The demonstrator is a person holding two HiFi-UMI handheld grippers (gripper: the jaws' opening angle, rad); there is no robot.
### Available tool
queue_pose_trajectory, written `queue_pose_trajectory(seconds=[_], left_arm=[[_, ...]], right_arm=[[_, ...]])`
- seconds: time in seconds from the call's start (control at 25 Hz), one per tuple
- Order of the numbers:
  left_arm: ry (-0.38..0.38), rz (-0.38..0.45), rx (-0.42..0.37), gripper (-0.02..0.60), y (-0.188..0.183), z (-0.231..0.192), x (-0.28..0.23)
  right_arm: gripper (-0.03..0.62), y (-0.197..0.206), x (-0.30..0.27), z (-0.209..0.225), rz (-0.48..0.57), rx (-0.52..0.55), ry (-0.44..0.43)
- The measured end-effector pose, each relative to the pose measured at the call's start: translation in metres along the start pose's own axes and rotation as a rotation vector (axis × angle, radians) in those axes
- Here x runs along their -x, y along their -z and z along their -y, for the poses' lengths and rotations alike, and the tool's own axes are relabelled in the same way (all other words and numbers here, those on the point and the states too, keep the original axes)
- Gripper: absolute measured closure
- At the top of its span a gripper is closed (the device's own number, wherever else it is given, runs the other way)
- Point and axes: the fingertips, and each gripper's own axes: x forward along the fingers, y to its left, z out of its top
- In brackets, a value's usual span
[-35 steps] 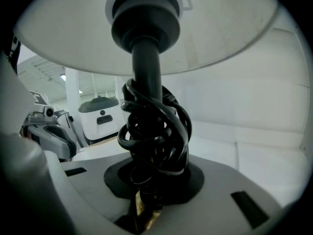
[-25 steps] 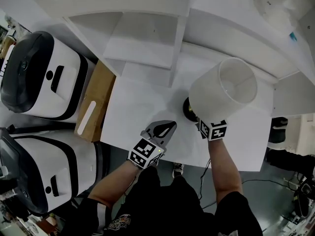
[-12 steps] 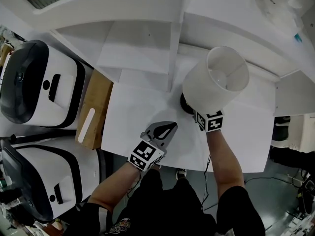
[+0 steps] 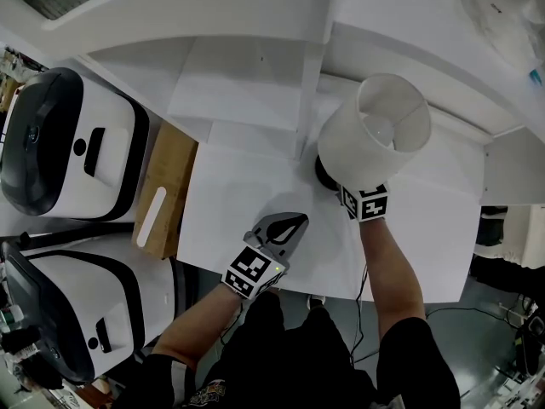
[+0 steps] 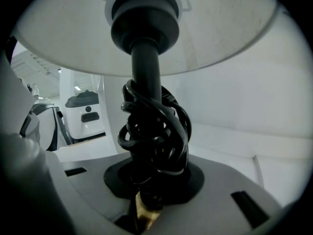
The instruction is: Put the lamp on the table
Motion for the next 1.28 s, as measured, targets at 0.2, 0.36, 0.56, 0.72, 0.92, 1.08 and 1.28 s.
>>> queue_pose_trajectory(seconds=[0.2,0.36,0.56,0.72,0.92,1.08,1.28], left_arm=[[-0.002,-0.009,0.003,0.575,0.002,-0.005,0.0],[-0.007,-0.009,0.012,0.575,0.003,-0.005,0.0],[-0.014,-0.009,0.019,0.575,0.004,0.0,0.0],[-0.015,-0.008,0.021,0.575,0.004,0.009,0.0],[-0.02,-0.007,0.026,0.575,0.007,0.022,0.0],[-0.03,0.001,0.029,0.575,0.007,0.034,0.002],[-0.048,0.009,0.037,0.575,0.006,0.048,0.003]], right_arm=[[0.505,0.001,-0.002,0.0,0.012,0.008,-0.001],[0.505,0.002,-0.001,-0.001,0.029,0.011,-0.004],[0.499,0.002,0.002,-0.002,0.035,-0.001,-0.002],[0.479,0.008,0.013,-0.002,0.043,-0.011,0.028],[0.456,0.017,0.031,-0.001,0.04,-0.024,0.05],[0.454,0.027,0.055,-0.001,0.033,-0.052,0.06],[0.457,0.041,0.094,-0.005,0.029,-0.089,0.064]])
